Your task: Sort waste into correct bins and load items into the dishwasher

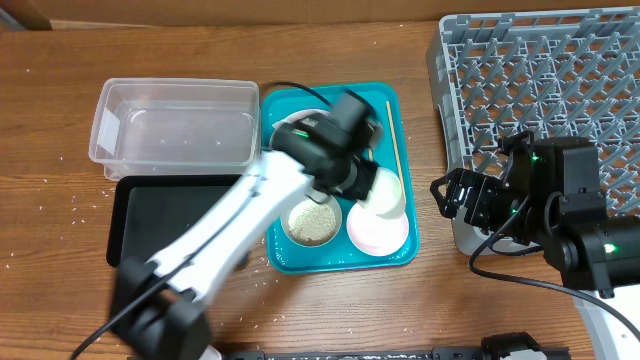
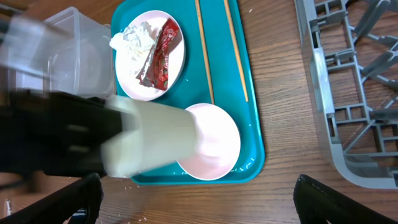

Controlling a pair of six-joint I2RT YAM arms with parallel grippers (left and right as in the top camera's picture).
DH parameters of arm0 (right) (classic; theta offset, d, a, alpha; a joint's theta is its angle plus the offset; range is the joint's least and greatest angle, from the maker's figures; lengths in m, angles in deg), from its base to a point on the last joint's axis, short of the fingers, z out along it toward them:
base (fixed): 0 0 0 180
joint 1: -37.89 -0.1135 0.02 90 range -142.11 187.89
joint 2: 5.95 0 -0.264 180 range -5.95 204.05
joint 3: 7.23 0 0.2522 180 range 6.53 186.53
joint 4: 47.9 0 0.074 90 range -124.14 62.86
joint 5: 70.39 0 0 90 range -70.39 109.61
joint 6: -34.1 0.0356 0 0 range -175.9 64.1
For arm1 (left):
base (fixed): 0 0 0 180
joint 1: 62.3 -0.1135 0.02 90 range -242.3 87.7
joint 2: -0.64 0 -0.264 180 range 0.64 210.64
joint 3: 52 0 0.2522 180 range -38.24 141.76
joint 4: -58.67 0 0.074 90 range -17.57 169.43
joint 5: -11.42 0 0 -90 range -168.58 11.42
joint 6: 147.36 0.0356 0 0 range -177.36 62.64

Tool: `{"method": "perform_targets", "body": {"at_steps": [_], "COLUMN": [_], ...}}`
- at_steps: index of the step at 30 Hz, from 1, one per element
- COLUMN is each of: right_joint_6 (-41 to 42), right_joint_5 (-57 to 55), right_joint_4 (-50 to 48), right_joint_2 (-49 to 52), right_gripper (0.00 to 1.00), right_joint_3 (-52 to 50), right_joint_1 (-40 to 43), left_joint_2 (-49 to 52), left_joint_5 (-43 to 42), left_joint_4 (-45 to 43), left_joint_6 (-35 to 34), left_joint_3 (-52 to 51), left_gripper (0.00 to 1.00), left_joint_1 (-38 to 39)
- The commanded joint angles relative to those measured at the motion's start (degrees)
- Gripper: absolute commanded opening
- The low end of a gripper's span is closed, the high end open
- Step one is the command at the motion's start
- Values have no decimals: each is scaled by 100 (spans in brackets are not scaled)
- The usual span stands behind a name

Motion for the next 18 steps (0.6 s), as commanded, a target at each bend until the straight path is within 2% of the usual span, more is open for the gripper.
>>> {"method": "perform_targets", "body": {"at_steps": [1, 3, 6, 8, 12, 18], "right_joint_6": [-315, -894, -1414, -1687, -2052, -2039], "right_joint_5": [236, 863, 1919, 2625, 3788, 4629], "right_joint_4": [-122, -240, -503, -734, -1235, -1904], "right_joint_2": [-26, -26, -26, -26, -26, -26], "right_gripper": [100, 100, 100, 100, 100, 100], "right_joint_3": [168, 168, 168, 168, 168, 168], "right_joint_1": [17, 17, 17, 17, 17, -111], "left_joint_2": [-422, -404, -374, -374, -374, -374], "left_joint_5": [-2977, -4269, -5766, -6229, -6349, -6354], "left_joint_4": [50, 103, 446, 737, 1078, 1141], "left_joint_6": [605, 938, 1609, 1963, 2260, 2273], "left_joint_3": [181, 168, 120, 98, 96, 96], "left_gripper": [4, 4, 4, 4, 4, 4], "left_joint_1": [-1023, -1497, -1902, -1998, -1993, -1989]}}
